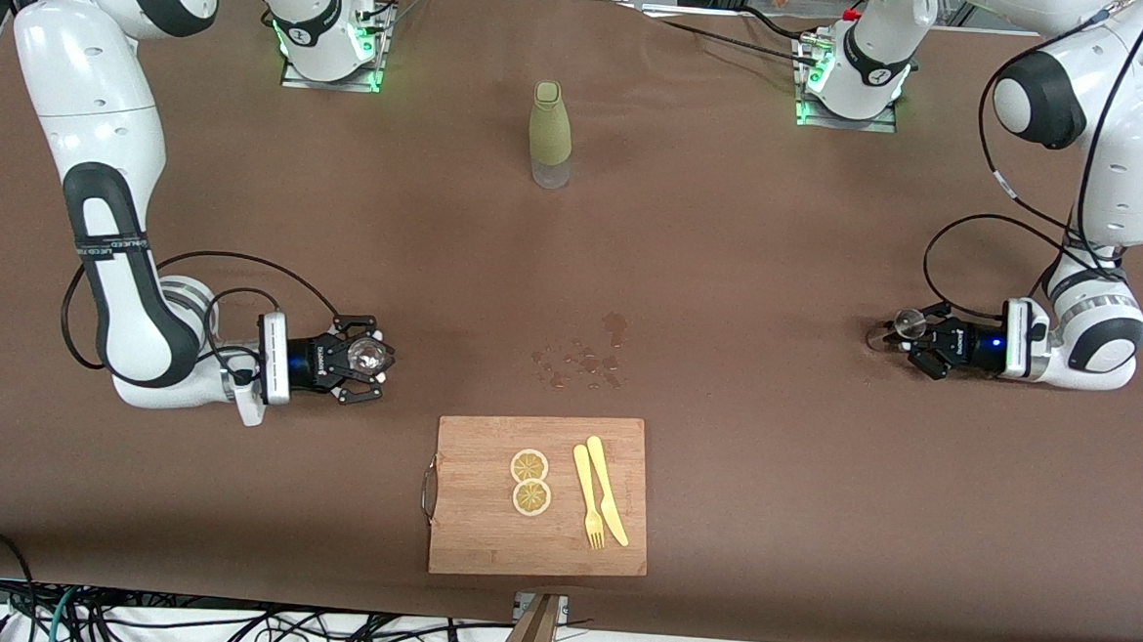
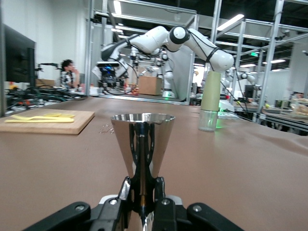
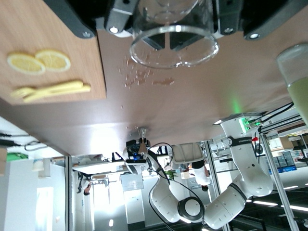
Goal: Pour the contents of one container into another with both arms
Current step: 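Lift the glass cup with the right gripper while the left gripper brings the jigger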
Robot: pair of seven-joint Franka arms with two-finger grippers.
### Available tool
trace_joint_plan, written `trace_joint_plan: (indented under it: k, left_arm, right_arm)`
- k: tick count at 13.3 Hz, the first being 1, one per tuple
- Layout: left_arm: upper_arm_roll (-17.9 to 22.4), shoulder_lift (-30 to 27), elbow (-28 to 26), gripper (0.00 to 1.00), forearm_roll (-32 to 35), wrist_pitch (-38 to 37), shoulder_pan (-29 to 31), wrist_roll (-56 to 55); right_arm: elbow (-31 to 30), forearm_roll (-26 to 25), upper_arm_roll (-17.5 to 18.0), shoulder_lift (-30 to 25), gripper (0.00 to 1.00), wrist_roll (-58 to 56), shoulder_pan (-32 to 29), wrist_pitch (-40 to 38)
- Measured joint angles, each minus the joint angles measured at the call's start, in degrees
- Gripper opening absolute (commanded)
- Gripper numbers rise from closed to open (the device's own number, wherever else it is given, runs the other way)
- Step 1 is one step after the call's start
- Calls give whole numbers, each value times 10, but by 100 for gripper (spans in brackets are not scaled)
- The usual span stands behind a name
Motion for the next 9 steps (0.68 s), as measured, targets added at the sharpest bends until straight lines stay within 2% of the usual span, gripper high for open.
trace_joint_plan:
  k: [5,9]
  left_arm:
    - [-29,-18,5,0,-95,35,-74,-59]
    - [-89,-19,5,0,-115,113,-126,-95]
  right_arm:
    - [18,0,50,-23,3,32,61,73]
    - [19,0,63,-46,3,122,150,206]
